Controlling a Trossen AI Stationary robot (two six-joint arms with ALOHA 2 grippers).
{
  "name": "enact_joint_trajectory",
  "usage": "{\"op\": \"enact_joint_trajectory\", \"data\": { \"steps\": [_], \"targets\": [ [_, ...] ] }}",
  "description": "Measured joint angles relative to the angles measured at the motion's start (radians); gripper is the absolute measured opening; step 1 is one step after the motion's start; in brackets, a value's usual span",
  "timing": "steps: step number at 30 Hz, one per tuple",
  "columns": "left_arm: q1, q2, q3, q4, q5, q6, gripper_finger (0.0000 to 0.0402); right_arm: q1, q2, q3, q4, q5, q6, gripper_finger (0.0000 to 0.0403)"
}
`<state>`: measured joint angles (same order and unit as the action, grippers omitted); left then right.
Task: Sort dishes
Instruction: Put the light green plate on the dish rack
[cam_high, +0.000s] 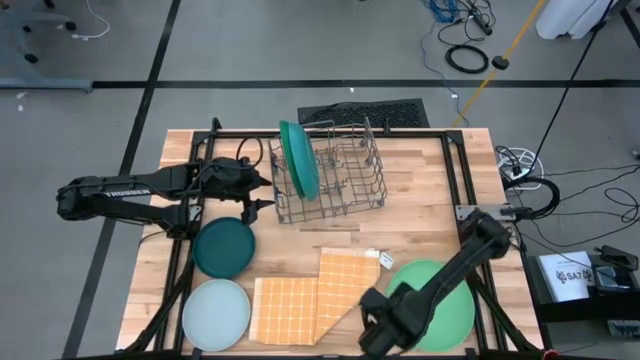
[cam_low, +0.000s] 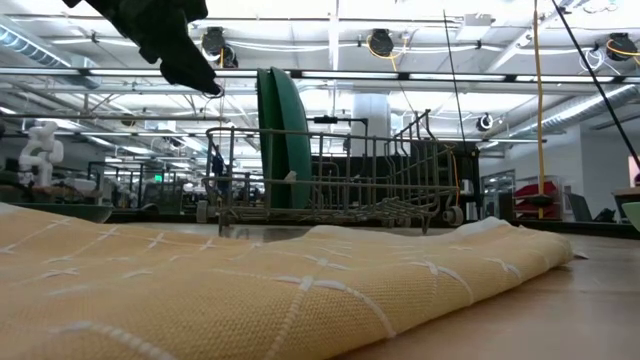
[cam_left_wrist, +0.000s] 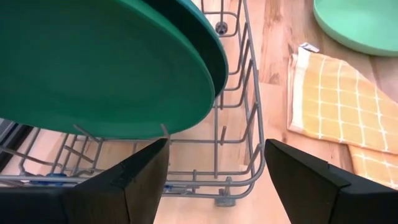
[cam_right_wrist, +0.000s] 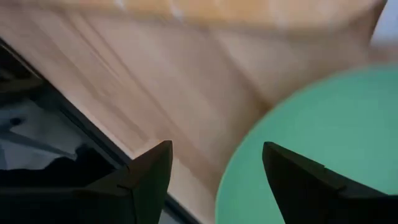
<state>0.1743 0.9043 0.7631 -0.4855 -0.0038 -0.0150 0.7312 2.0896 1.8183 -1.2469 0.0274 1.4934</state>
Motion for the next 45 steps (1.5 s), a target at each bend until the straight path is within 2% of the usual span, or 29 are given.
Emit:
{"op": "enact_joint_trajectory", "data": {
  "steps": [4, 9, 13, 19, 22, 31, 34, 38, 45],
  "targets": [
    [0.000, 0.000, 0.000, 0.000, 0.001, -0.004, 0.0274, 0.038, 0.052, 0.000, 0.005, -0.055, 0.107, 0.0242],
    [0.000, 0.000, 0.000, 0.010, 0.001, -0.006, 0.0274, 0.059, 0.097, 0.000, 0.003, -0.062, 0.197, 0.0242],
    [0.000, 0.000, 0.000, 0.022, 0.001, -0.006, 0.0274, 0.059, 0.140, 0.000, -0.030, -0.109, 0.200, 0.0242],
    [0.000, 0.000, 0.000, 0.032, 0.001, -0.007, 0.0274, 0.057, 0.183, 0.000, -0.036, -0.113, 0.158, 0.0229],
    [0.000, 0.000, 0.000, 0.032, 0.001, -0.008, 0.0274, 0.054, 0.190, 0.000, -0.031, -0.115, 0.144, 0.0192],
    [0.000, 0.000, 0.000, 0.031, 0.001, -0.031, 0.0274, 0.054, 0.190, 0.003, -0.034, -0.111, 0.193, 0.0020],
    [-0.001, 0.000, 0.000, 0.030, 0.000, -0.059, 0.0274, 0.054, 0.192, 0.031, -0.048, -0.081, 0.189, 0.0013],
    [-0.014, 0.000, 0.000, 0.035, 0.000, -0.059, 0.0274, 0.044, 0.192, 0.136, -0.108, -0.006, 0.150, 0.0006],
    [-0.036, -0.012, 0.000, 0.157, 0.043, -0.017, 0.0274, 0.021, 0.191, 0.441, -0.250, 0.241, -0.035, 0.0002]
  ]
}}
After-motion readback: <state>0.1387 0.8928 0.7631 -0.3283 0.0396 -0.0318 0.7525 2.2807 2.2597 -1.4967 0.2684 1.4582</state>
